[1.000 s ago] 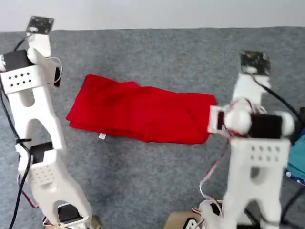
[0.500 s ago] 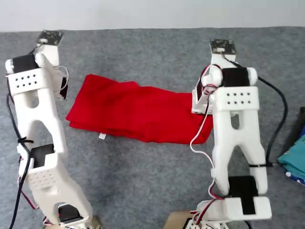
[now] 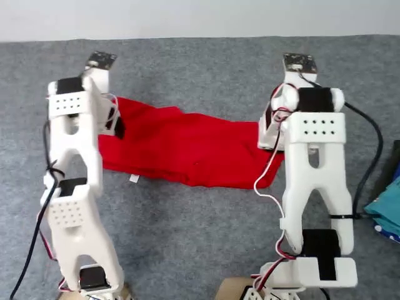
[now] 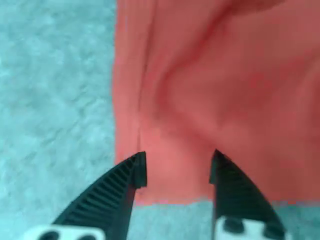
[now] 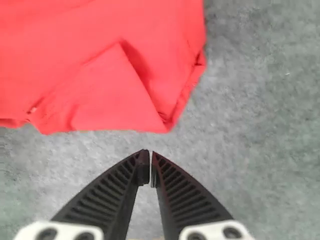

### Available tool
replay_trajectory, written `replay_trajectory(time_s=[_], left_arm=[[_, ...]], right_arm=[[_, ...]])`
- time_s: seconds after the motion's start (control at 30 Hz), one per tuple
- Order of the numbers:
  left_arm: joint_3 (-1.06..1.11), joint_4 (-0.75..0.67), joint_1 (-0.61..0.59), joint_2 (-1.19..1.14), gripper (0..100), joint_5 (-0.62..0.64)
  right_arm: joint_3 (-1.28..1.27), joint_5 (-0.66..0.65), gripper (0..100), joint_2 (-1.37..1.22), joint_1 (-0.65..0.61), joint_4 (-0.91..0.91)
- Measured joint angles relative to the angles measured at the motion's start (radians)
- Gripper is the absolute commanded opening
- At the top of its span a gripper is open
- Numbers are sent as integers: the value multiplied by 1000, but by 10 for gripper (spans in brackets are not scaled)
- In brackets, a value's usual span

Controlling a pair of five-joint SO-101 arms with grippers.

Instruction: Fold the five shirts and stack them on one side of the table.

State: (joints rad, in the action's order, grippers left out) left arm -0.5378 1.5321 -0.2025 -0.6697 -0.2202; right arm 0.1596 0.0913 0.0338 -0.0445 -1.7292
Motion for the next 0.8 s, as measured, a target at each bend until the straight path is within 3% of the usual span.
replay_trajectory(time_s=[0.23, 0.57, 0.8], left_arm=[[-44, -17, 5, -121, 224, 0], [-305, 95, 5, -164, 232, -3], [-339, 103, -34, -216, 258, -37]], right_arm=[[0, -44, 15, -3, 84, -21], [0, -46, 15, -3, 87, -23], [0, -46, 15, -3, 87, -23]])
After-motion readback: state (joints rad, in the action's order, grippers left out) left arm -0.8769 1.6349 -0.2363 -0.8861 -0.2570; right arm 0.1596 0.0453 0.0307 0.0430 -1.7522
